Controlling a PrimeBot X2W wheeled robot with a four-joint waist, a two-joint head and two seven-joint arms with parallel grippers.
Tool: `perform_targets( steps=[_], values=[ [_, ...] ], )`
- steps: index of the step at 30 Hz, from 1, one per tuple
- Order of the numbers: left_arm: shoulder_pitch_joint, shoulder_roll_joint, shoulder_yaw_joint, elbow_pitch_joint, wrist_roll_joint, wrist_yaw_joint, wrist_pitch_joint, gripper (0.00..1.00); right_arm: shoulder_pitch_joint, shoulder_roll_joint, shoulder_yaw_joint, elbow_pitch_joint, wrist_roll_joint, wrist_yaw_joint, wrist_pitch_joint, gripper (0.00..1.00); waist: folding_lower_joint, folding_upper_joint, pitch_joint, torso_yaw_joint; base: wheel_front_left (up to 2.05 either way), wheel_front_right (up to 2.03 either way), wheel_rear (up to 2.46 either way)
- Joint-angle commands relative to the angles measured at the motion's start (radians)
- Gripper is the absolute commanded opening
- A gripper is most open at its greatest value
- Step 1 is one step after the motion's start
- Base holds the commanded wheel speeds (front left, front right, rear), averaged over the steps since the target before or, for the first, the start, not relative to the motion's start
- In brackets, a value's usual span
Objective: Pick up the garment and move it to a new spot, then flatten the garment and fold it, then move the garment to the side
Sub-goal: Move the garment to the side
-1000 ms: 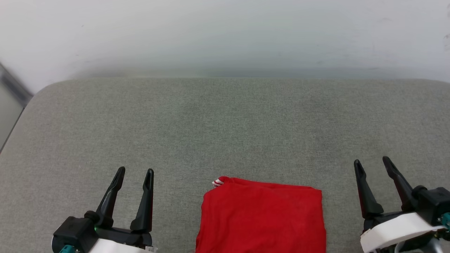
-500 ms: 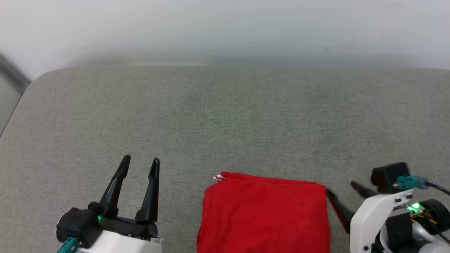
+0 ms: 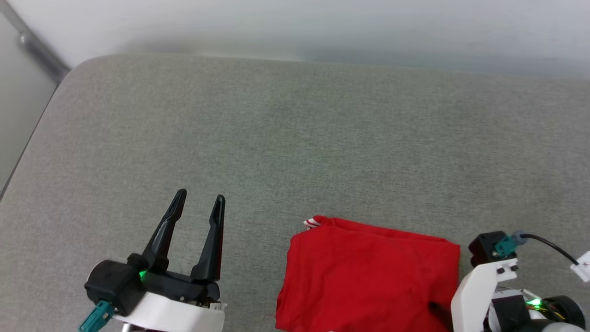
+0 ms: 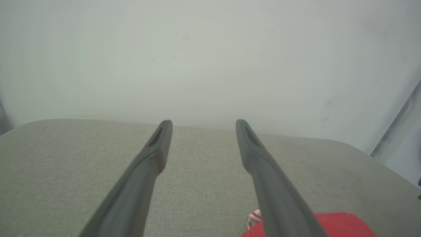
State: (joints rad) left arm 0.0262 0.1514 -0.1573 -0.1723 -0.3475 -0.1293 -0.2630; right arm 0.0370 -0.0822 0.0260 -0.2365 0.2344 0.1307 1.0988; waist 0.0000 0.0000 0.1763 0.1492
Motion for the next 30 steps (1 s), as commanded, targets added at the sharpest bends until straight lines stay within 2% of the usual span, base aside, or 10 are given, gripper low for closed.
perform_targets(
  steps=[1, 6, 12, 13, 14, 15, 19, 22, 30],
  values=[
    [-0.02, 0.001, -0.006, -0.001, -0.003, -0.001, -0.002, 1.0, -0.021, 0.013, -0.004, 0.031, 0.005, 0.0, 0.004, 1.0, 0.0, 0.0, 0.017, 0.018, 0.0, 0.0, 0.0],
    [-0.038, 0.001, -0.018, 0.006, -0.007, -0.001, -0.002, 1.0, -0.051, 0.026, 0.016, 0.133, -0.005, 0.0, -0.015, 1.0, 0.0, 0.0, 0.036, 0.041, 0.0, 0.0, 0.0],
    [-0.047, 0.002, -0.031, 0.016, -0.004, -0.001, -0.002, 1.0, -0.066, 0.035, 0.088, 0.245, -0.034, 0.002, -0.04, 1.0, 0.0, 0.0, 0.046, 0.057, 0.0, 0.0, 0.0],
    [-0.048, 0.005, -0.035, 0.019, 0.0, -0.001, -0.002, 1.0, -0.071, 0.037, 0.101, 0.259, -0.032, 0.002, -0.048, 0.98, 0.0, 0.0, 0.047, 0.059, 0.0, 0.0, 0.0],
    [-0.05, 0.009, -0.04, 0.021, 0.005, -0.001, -0.002, 1.0, -0.077, 0.037, 0.102, 0.27, -0.039, 0.002, -0.06, 0.44, 0.0, 0.0, 0.047, 0.06, 0.0, 0.0, 0.0],
    [-0.053, 0.013, -0.047, 0.023, 0.013, -0.001, -0.002, 1.0, -0.084, 0.027, 0.112, 0.281, -0.048, 0.002, -0.07, 0.0, 0.0, 0.0, 0.046, 0.06, 0.0, 0.0, 0.0],
    [-0.045, 0.007, -0.054, 0.029, 0.017, -0.001, -0.002, 1.0, -0.111, -0.013, 0.141, 0.308, -0.064, 0.0, -0.099, 0.0, 0.0, 0.0, 0.035, 0.043, 0.0, 0.0, 0.0],
    [-0.04, 0.009, -0.059, 0.039, 0.019, -0.001, -0.002, 1.0, -0.144, -0.066, 0.169, 0.296, -0.098, -0.001, -0.134, 0.0, 0.0, 0.0, 0.02, 0.021, 0.0, 0.0, 0.0],
    [-0.021, 0.005, -0.037, 0.033, -0.009, -0.001, -0.002, 1.0, -0.247, -0.25, 0.337, 0.206, -0.153, 0.0, -0.164, 0.0, 0.0, 0.0, 0.006, -0.125, 0.0, 0.0, 0.0]
  ],
)
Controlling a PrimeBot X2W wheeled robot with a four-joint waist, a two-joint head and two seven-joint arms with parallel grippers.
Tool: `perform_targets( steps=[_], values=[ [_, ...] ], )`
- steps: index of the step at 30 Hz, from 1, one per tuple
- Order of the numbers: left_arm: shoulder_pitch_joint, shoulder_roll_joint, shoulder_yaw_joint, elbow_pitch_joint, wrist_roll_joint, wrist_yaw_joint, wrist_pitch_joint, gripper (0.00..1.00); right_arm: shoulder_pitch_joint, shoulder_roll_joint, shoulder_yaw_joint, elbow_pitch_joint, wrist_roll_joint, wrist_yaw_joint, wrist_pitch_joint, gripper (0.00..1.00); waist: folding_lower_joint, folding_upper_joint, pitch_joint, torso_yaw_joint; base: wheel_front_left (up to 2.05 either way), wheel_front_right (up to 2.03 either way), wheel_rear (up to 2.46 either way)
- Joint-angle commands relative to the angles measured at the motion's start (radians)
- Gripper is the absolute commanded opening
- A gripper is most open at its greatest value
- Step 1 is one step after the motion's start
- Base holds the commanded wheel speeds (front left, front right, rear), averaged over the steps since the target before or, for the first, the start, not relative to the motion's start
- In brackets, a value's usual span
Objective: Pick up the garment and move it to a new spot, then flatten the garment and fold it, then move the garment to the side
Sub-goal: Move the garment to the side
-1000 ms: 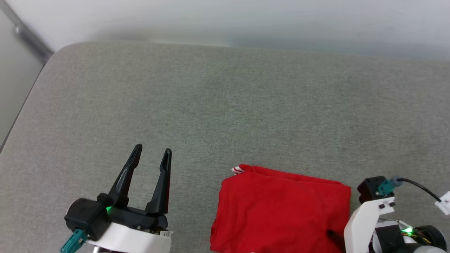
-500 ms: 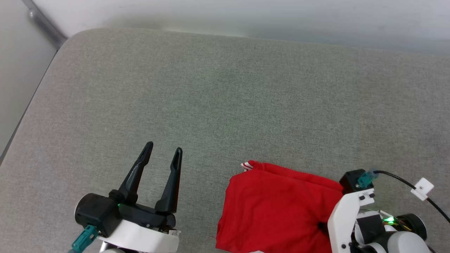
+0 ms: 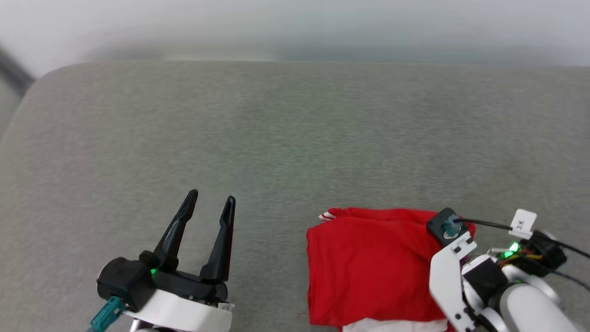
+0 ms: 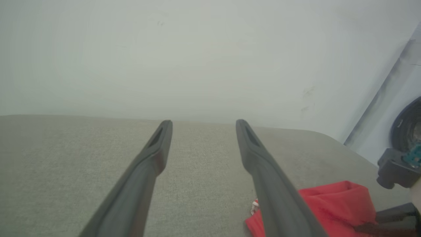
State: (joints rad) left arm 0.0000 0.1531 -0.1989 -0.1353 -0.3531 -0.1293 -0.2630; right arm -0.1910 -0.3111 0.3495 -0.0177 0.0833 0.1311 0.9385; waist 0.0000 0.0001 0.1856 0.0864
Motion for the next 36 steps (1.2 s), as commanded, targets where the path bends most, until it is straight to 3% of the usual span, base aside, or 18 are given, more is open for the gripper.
perform_targets(
  steps=[1, 6, 7, 14, 22, 31, 36],
  values=[
    [0.006, 0.01, 0.002, -0.002, 0.001, -0.001, -0.002, 1.0, -0.034, -0.047, 0.027, -0.023, -0.001, -0.001, -0.004, 0.0, 0.0, -0.0001, -0.001, -0.085, 0.0, 0.0, 0.0],
    [-0.018, 0.016, -0.015, -0.007, 0.013, -0.001, -0.002, 1.0, -0.097, -0.171, 0.065, -0.068, 0.014, -0.001, -0.01, 0.0, 0.0, -0.0001, 0.027, -0.191, 0.0, 0.0, 0.0],
    [-0.018, 0.016, -0.015, -0.007, 0.013, -0.001, -0.002, 1.0, -0.097, -0.171, 0.065, -0.068, 0.014, -0.001, -0.01, 0.0, 0.0, -0.0001, 0.027, -0.191, 0.0, 0.0, 0.0],
    [-0.085, 0.044, -0.041, -0.033, 0.023, -0.001, -0.002, 1.0, -0.206, -0.35, 0.083, -0.055, -0.017, -0.001, -0.076, 0.0, 0.0, -0.0001, 0.12, -0.307, 0.0, 0.0, 0.0],
    [-0.197, 0.114, -0.068, -0.074, 0.04, -0.001, -0.002, 1.0, -0.277, -0.404, -0.067, 0.08, -0.068, -0.001, -0.23, 0.0, 0.0, -0.0001, 0.295, -0.375, 0.0, 0.0, 0.0],
    [-0.308, 0.175, -0.106, -0.118, 0.049, -0.001, -0.002, 1.0, -0.341, -0.416, -0.308, 0.355, -0.174, -0.001, -0.444, 0.0, 0.0, -0.0001, 0.431, -0.361, 0.0, 0.0, 0.0],
    [-0.341, 0.197, -0.119, -0.136, 0.049, -0.001, -0.002, 1.0, -0.382, -0.407, -0.388, 0.486, -0.224, -0.001, -0.54, 0.0, 0.0, -0.0001, 0.471, -0.347, 0.0, 0.0, 0.0]
  ],
)
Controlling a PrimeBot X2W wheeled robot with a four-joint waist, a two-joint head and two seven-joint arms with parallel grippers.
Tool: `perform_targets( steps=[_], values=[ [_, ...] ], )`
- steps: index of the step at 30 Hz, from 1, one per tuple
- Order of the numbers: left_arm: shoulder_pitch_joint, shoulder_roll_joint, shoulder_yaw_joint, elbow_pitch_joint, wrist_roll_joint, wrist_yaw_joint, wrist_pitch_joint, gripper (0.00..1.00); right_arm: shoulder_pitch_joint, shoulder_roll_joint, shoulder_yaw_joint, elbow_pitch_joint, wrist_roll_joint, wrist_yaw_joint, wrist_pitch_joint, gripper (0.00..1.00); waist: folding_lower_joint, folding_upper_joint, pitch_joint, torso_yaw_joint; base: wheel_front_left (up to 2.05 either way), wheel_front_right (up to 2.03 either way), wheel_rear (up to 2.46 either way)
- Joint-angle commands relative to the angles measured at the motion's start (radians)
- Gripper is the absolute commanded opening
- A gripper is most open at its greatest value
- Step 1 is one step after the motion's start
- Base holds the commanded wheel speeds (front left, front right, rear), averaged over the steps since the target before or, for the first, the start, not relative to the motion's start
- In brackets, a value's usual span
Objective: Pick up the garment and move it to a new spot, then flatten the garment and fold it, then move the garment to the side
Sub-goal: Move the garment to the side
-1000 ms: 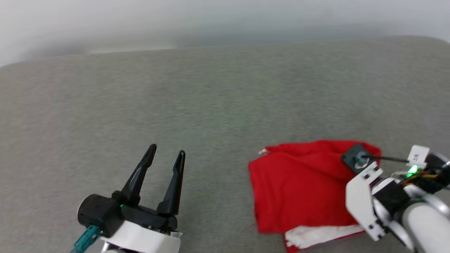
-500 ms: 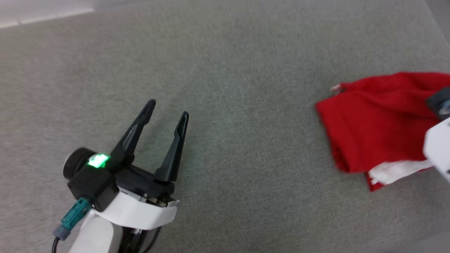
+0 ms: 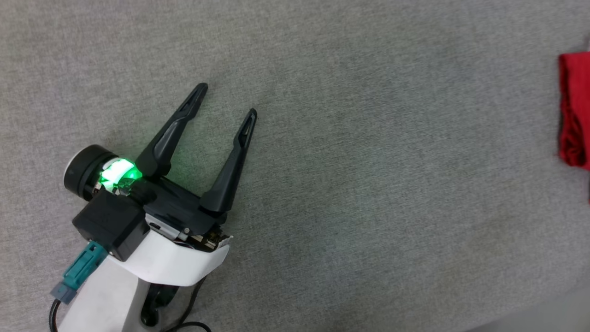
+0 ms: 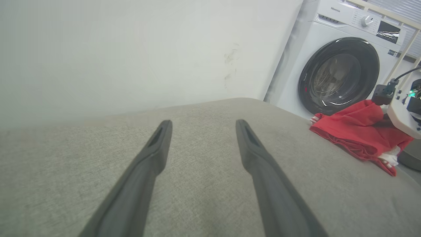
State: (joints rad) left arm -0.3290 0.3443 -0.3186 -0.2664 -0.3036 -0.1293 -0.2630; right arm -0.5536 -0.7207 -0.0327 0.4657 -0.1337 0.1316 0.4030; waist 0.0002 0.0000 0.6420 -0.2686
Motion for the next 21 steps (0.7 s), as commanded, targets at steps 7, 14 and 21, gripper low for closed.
perform_targets(
  steps=[7, 14, 21],
  values=[
    [-0.027, 0.015, -0.003, -0.002, -0.002, -0.001, -0.002, 1.0, -0.092, 0.029, -0.07, 0.115, -0.07, -0.002, -0.08, 0.0, -0.0002, 0.0, 0.029, 0.021, 0.0, 0.0, 0.0],
    [-0.008, -0.02, 0.007, 0.02, -0.013, -0.001, -0.002, 1.0, -0.128, 0.063, -0.108, 0.118, -0.136, -0.002, -0.143, 1.0, -0.0002, 0.0, -0.043, 0.045, 0.0, 0.0, 0.0],
    [0.063, -0.083, 0.07, 0.054, -0.029, -0.001, -0.002, 1.0, -0.129, 0.132, -0.104, 0.013, -0.079, -0.001, -0.253, 1.0, -0.0002, 0.0, -0.208, 0.094, 0.0, 0.0, 0.0]
  ],
)
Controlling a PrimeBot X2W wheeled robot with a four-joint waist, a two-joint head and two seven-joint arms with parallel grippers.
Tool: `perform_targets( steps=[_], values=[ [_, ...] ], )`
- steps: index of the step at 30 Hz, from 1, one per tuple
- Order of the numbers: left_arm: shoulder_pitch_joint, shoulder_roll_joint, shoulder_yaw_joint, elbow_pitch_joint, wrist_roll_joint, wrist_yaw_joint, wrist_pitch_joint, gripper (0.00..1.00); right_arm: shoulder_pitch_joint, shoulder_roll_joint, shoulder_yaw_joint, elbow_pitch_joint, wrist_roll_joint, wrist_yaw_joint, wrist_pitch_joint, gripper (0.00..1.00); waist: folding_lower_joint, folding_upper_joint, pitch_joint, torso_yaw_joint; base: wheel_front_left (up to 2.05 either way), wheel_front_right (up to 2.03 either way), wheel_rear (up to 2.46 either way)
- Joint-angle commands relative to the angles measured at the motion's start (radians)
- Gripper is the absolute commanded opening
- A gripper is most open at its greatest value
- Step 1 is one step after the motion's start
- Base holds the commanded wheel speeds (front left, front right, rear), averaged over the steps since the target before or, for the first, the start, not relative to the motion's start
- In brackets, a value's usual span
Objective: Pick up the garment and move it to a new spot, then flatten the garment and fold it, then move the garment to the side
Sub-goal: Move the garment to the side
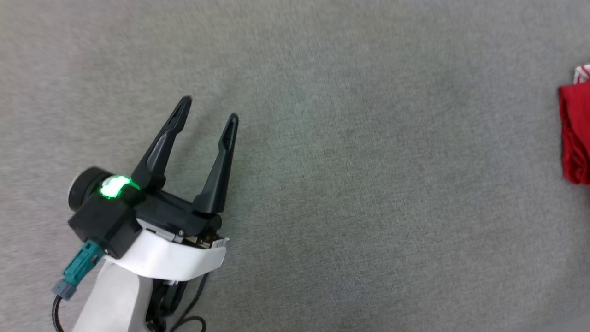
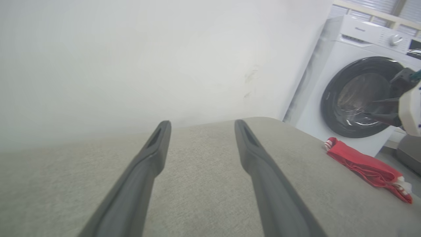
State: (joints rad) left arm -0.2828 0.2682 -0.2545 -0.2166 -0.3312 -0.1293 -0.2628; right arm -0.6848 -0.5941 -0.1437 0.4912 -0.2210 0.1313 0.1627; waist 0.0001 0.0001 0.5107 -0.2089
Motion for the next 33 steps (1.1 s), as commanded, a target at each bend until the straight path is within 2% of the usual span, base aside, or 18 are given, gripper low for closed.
perform_targets(
  steps=[1, 11, 19, 23, 27, 33],
  values=[
    [0.03, -0.015, 0.019, 0.01, -0.001, -0.002, -0.002, 1.0, 0.006, 0.021, 0.013, -0.035, 0.026, -0.001, -0.028, 1.0, -0.0001, -0.0001, -0.104, 0.046, 0.0, 0.0, 0.0],
    [0.174, -0.1, 0.194, 0.077, 0.03, 0.0, -0.002, 1.0, 0.157, 0.181, 0.093, -0.346, 0.149, -0.001, -0.128, 1.0, -0.0001, -0.0001, -0.302, 0.147, 0.0, 0.0, 0.0],
    [0.263, -0.148, 0.254, 0.125, 0.051, -0.001, -0.002, 1.0, 0.401, 0.345, 0.102, -0.501, 0.233, -0.001, -0.164, 1.0, -0.0001, -0.0001, -0.406, 0.224, 0.0, 0.0, 0.0],
    [0.298, -0.167, 0.263, 0.139, 0.045, -0.001, -0.002, 1.0, 0.492, 0.39, 0.122, -0.509, 0.264, -0.001, -0.214, 1.0, -0.0001, -0.0001, -0.439, 0.236, 0.0, 0.0, 0.0],
    [0.326, -0.16, 0.251, 0.155, 0.05, -0.001, -0.002, 1.0, 0.56, 0.45, 0.124, -0.492, 0.274, -0.001, -0.27, 1.0, -0.0001, -0.0001, -0.459, 0.24, 0.0, 0.0, 0.0],
    [0.341, -0.157, 0.246, 0.17, 0.051, -0.001, -0.002, 1.0, 0.611, 0.506, 0.125, -0.461, 0.299, -0.001, -0.315, 1.0, -0.0001, -0.0001, -0.471, 0.237, 0.0, 0.0, 0.0]
  ],
)
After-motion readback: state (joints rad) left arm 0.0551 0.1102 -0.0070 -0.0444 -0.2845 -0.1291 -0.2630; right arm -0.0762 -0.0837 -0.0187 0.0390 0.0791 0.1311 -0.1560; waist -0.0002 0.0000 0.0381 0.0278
